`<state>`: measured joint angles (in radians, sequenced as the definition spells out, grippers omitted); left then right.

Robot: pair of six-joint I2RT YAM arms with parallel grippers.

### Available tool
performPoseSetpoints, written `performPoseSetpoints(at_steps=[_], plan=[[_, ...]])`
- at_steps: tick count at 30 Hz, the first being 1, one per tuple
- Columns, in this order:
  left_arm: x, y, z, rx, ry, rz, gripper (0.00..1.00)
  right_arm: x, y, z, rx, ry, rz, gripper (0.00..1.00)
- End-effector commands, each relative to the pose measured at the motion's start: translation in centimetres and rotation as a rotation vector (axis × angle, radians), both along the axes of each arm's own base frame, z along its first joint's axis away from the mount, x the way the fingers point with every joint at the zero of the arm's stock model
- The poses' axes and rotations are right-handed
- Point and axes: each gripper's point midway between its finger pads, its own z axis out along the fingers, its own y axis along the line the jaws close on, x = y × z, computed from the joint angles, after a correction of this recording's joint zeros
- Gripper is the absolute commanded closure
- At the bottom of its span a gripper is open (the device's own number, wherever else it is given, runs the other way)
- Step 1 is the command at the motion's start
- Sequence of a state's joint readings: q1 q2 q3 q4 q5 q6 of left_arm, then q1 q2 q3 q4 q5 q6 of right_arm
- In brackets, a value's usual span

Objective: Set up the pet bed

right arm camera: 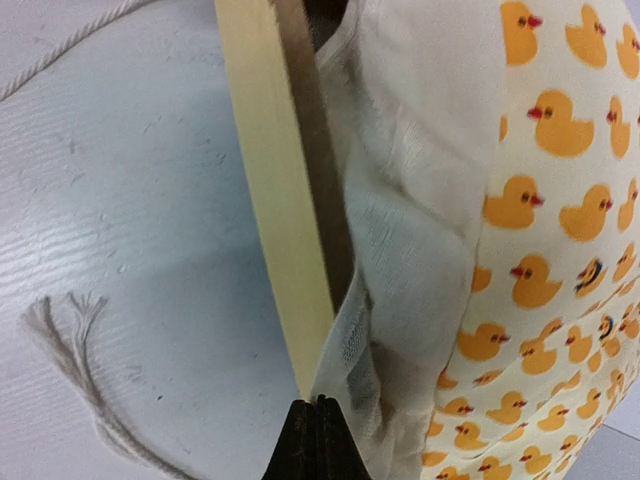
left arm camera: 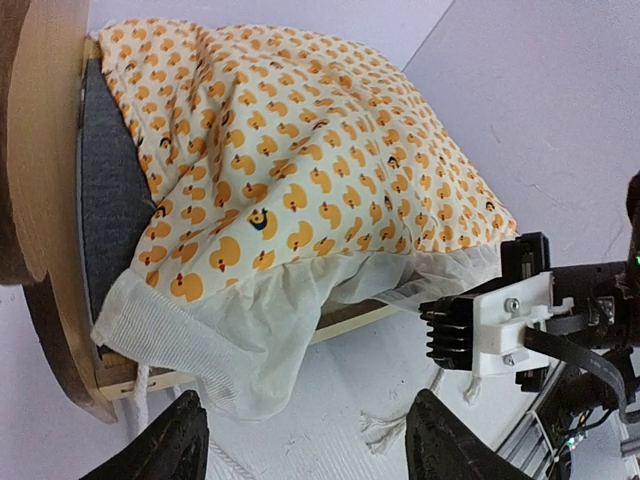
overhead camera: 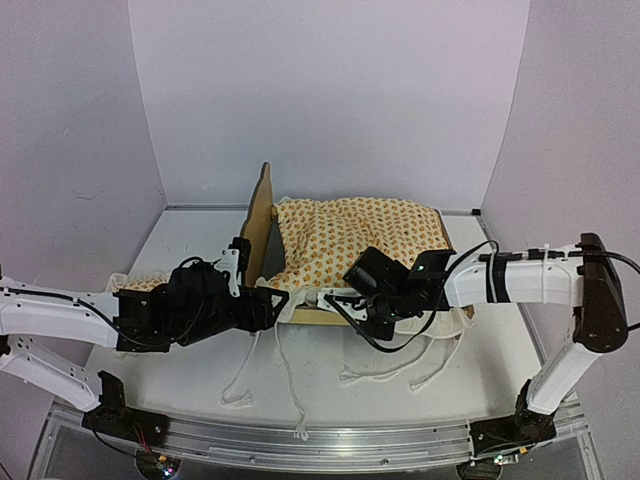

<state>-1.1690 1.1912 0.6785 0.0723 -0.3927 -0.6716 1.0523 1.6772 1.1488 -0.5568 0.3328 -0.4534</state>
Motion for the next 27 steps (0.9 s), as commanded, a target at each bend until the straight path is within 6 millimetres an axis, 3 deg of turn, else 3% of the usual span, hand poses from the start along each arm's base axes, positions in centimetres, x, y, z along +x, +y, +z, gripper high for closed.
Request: performPoseSetpoints(at_steps=[1, 6, 12, 18, 21, 24, 27], plan=[[-0.6, -0.7, 4.7, 0.021, -0.188, -0.123, 0.32, -3.3, -1.9, 0.9, 0.018, 0.138, 0.003, 1.00], [-0.7, -1.2, 5.9, 0.100, -0.270, -0.182, 0.35, -5.3, -3.8, 0.3, 0.035, 0.228, -0.028, 1.00], [-1.0, -2.8, 3.7, 0.264, -0.268, -0.299, 0.32, -6.3, -5.3, 1.3, 0.130, 0.301, -0.086, 1.00], [-1.0, -3.5, 2.0, 0.320, -0.236, -0.322, 0.32, -6.6, -7.2, 0.7, 0.198, 0.405, -0.157, 1.00], [-1.1, -4.1, 1.2, 0.330, -0.217, -0.345, 0.32, -6.1, -7.1, 1.5, 0.296, 0.462, -0.223, 1.00], [-1.2, -5.1, -0.2, 0.357, -0.195, -0.382, 0.31, -6.2, -5.8, 2.9, 0.410, 0.545, -0.265, 1.00], [-0.1, -5.6, -1.6, 0.422, -0.199, -0.353, 0.28, -6.2, -4.5, 4.0, 0.467, 0.601, -0.283, 1.00]])
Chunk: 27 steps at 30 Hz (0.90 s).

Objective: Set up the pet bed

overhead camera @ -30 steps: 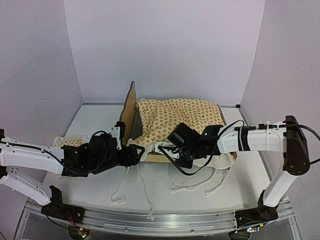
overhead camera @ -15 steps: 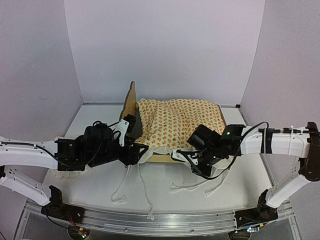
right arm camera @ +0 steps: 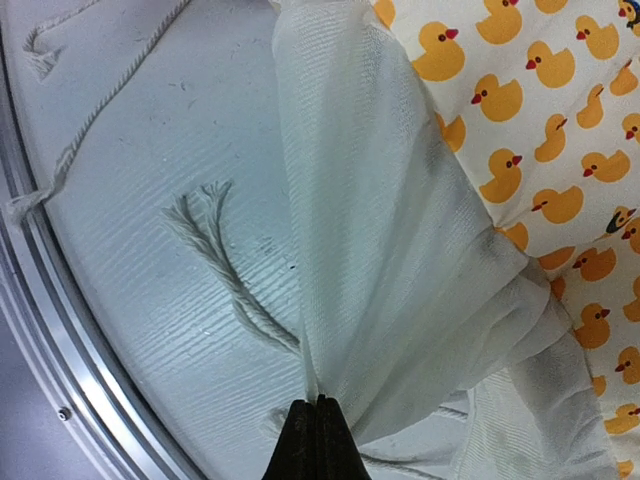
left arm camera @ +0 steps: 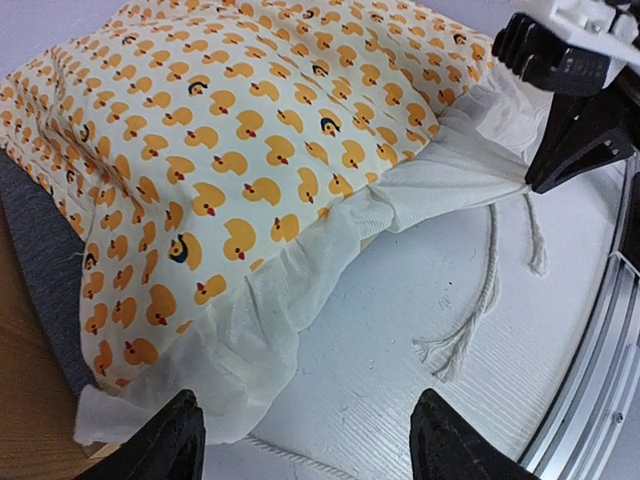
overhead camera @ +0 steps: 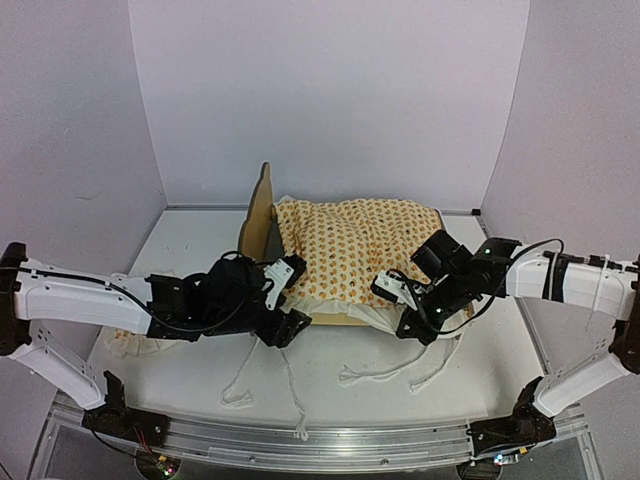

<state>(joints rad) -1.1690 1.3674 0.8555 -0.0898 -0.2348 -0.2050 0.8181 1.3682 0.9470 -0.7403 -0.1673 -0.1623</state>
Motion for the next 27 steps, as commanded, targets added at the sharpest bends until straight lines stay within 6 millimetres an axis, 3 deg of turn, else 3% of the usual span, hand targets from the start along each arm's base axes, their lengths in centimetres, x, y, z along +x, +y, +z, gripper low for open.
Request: performPoseSetpoints(at_steps=[1, 5, 9, 15, 18, 19, 21, 27], plan=[[1.6, -1.5, 0.4, 0.042, -0.052, 0.026, 0.28, -0.8, 2.9, 3.3, 0.180, 0.093, -0.034, 1.00], [4.0, -1.1, -1.1, 0.157, -0.136, 0.126, 0.29, -0.4, 2.9, 3.6, 0.186, 0.082, -0.043, 1.00], [5.8, -0.5, -2.3, 0.276, -0.204, 0.198, 0.38, -0.6, 3.2, 3.9, 0.204, 0.098, -0.036, 1.00], [6.5, 2.1, -1.6, 0.360, -0.228, 0.303, 0.72, 0.1, 2.2, 3.7, 0.178, 0.066, -0.074, 1.00], [5.7, 3.1, 0.6, 0.345, -0.221, 0.286, 0.96, 0.7, 1.1, 3.7, 0.161, 0.042, -0.111, 1.00], [5.4, 3.1, 1.1, 0.331, -0.210, 0.261, 1.00, 1.0, 0.8, 3.8, 0.160, 0.038, -0.123, 1.00], [4.8, 3.3, 2.2, 0.310, -0.193, 0.239, 1.00, 1.3, 0.3, 3.9, 0.159, 0.036, -0.144, 1.00], [0.1, 0.4, 2.8, 0.216, -0.080, -0.097, 1.00, 1.3, -1.1, 4.0, 0.124, 0.044, -0.179, 1.00]])
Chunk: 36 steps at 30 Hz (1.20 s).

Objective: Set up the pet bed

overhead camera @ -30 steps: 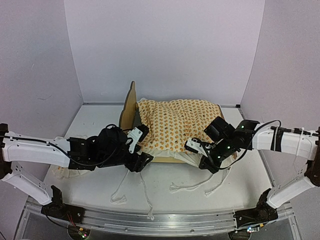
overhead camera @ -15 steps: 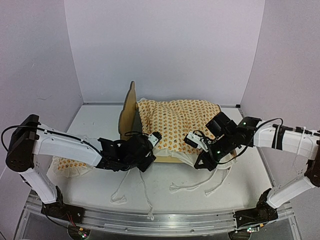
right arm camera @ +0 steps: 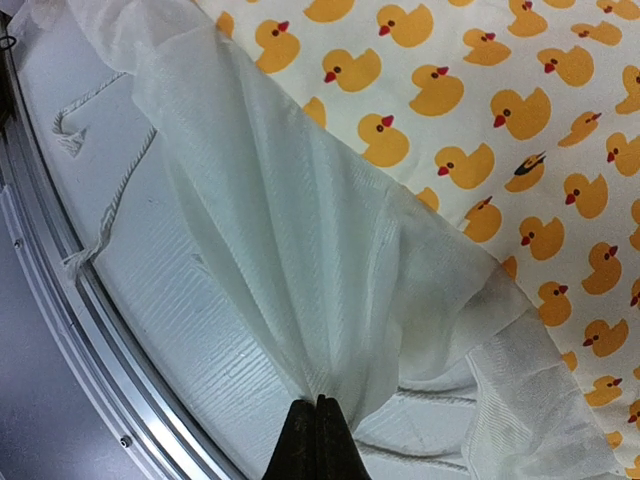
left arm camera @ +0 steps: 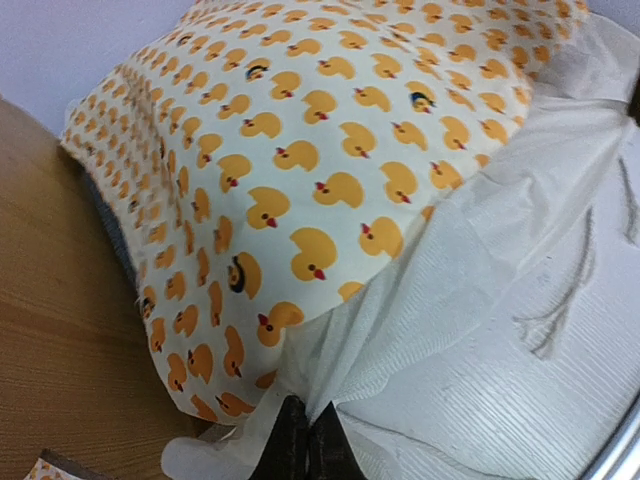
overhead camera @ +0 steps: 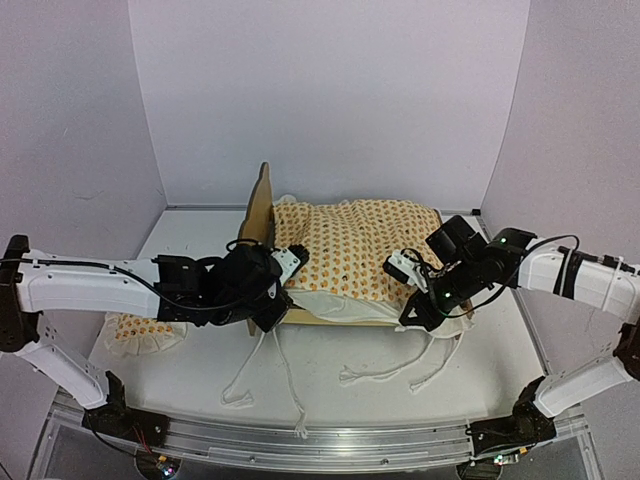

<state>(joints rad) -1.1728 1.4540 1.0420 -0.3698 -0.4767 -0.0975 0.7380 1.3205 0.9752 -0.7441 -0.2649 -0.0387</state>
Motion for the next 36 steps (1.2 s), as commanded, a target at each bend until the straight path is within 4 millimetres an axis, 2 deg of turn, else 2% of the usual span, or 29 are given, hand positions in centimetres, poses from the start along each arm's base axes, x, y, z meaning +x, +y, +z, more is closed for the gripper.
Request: performPoseSetpoints(at_steps=[1, 3, 4, 5, 7, 9, 11, 12, 14, 16, 18, 20, 22, 25, 28, 31, 33, 36], plan=[[-3.6, -2.2, 2.1, -0.062, 0.098, -0.250, 1.00, 0.0, -1.2, 1.3, -0.014, -0.016, -0.031, 1.00], [-4.4, -2.5, 1.3, -0.055, 0.139, -0.286, 0.99, -0.5, -1.2, 1.2, -0.016, 0.005, -0.017, 1.00], [-4.6, -2.6, 0.7, -0.042, 0.158, -0.294, 0.86, -1.0, -1.1, 1.1, -0.006, 0.031, -0.002, 1.00], [-4.7, -2.5, 0.0, -0.010, 0.170, -0.303, 0.78, -1.6, -0.7, 1.0, 0.014, 0.064, 0.019, 0.97], [-4.3, -1.8, -1.3, 0.066, 0.178, -0.280, 0.59, -2.7, 0.0, 1.2, 0.051, 0.135, 0.034, 0.81], [-3.9, -0.9, -1.8, 0.111, 0.177, -0.250, 0.42, -2.9, -0.2, 1.5, 0.052, 0.181, -0.019, 0.63], [-3.6, -0.3, -0.9, 0.094, 0.168, -0.236, 0.30, -2.3, -1.7, 2.0, -0.021, 0.166, -0.112, 0.50], [-3.6, -0.2, 0.0, 0.066, 0.166, -0.233, 0.28, -1.3, -3.3, 2.2, -0.100, 0.112, -0.179, 0.46], [-3.6, -0.6, 1.9, -0.002, 0.159, -0.250, 0.25, 0.2, -6.1, 2.6, -0.232, 0.033, -0.275, 0.40], [-3.4, -2.0, 3.8, -0.098, 0.167, -0.251, 0.25, 1.9, -8.9, 2.7, -0.353, -0.045, -0.370, 0.36], [-2.4, -3.1, 5.0, -0.167, 0.171, -0.232, 0.23, 3.1, -10.3, 2.5, -0.374, -0.035, -0.453, 0.34], [-0.6, -4.0, 6.7, -0.265, 0.189, -0.200, 0.20, 4.0, -11.0, 2.3, -0.367, 0.003, -0.517, 0.32], [1.2, -5.0, 8.2, -0.383, 0.210, -0.190, 0.19, 5.0, -10.6, 1.9, -0.325, 0.035, -0.539, 0.33], [2.9, -7.5, 9.1, -0.487, 0.252, -0.259, 0.22, 7.0, -10.0, 1.2, -0.300, 0.012, -0.563, 0.48], [4.7, -10.4, 7.8, -0.513, 0.312, -0.293, 0.28, 8.6, -10.1, 1.2, -0.315, -0.050, -0.573, 0.61], [7.3, -12.0, 4.3, -0.496, 0.384, -0.269, 0.37, 8.2, -8.7, 0.5, -0.265, -0.013, -0.510, 0.61], [9.2, -11.5, 1.3, -0.454, 0.395, -0.199, 0.40, 7.5, -8.5, 0.0, -0.255, 0.018, -0.496, 0.60], [11.6, -9.0, -2.6, -0.360, 0.384, -0.074, 0.42, 6.9, -8.7, 1.1, -0.224, 0.002, -0.501, 0.56]])
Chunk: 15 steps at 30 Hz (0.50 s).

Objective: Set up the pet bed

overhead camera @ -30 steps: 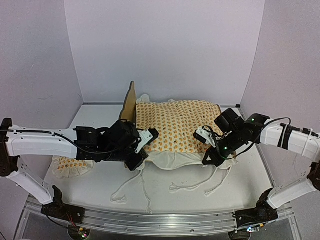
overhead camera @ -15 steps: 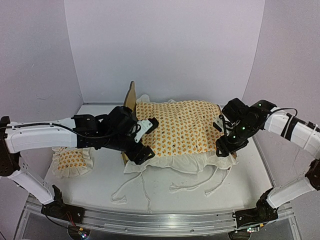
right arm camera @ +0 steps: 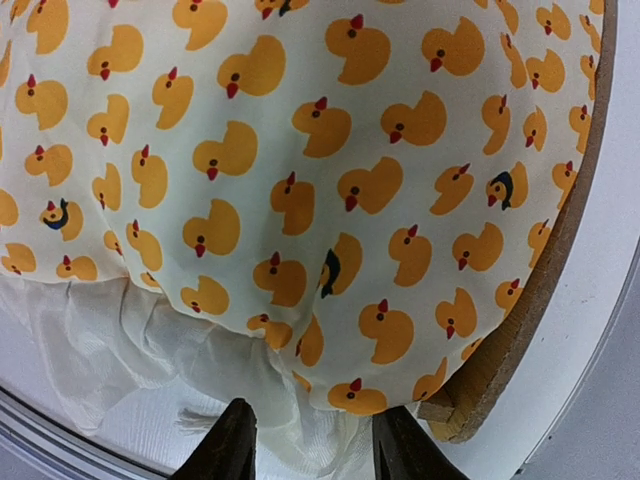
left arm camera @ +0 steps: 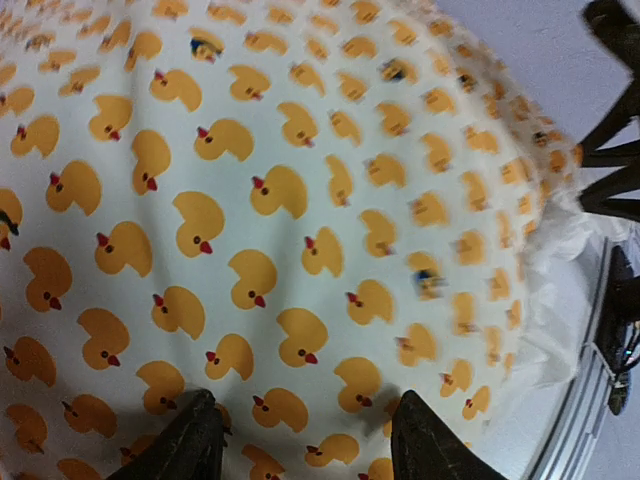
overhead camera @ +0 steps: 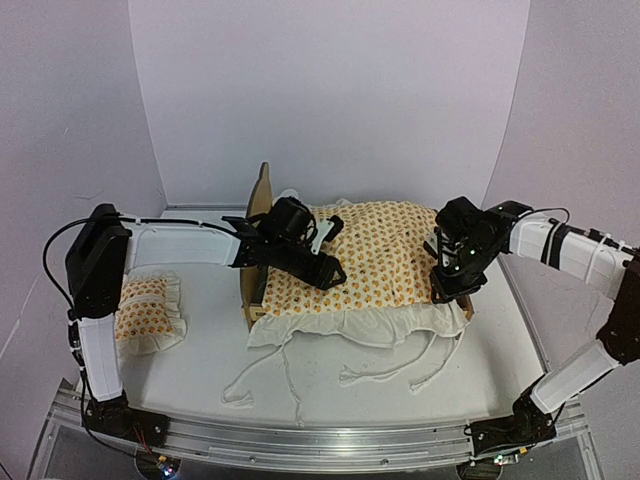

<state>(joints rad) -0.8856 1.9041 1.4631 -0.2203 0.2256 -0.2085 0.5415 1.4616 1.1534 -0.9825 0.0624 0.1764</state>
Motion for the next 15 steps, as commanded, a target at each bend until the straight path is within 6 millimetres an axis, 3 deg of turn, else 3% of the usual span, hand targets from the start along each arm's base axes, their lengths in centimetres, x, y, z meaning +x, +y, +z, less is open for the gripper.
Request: performPoseSetpoints(at_steps=[1, 4, 8, 12, 15], plan=[[3.2, 2.6, -2.5, 0.081, 0.001, 0.111, 0.43, 0.1, 1.1, 2.4, 0.096, -0.070, 0.029, 0.53], [4.3, 5.1, -4.4, 0.213, -0.031, 0.178, 0.44, 0.6, 2.3, 4.0, 0.153, -0.083, 0.042, 0.49], [4.7, 6.9, -3.7, 0.275, -0.077, 0.215, 0.43, 2.2, 2.4, 4.3, 0.153, -0.083, 0.007, 0.50], [4.0, 6.8, 0.2, 0.230, -0.103, 0.189, 0.36, 3.0, 3.6, 1.9, 0.164, -0.031, 0.037, 0.52], [1.9, 6.0, 5.0, 0.094, -0.097, 0.114, 0.28, 3.4, 1.2, -0.9, 0.001, -0.010, 0.002, 0.59]])
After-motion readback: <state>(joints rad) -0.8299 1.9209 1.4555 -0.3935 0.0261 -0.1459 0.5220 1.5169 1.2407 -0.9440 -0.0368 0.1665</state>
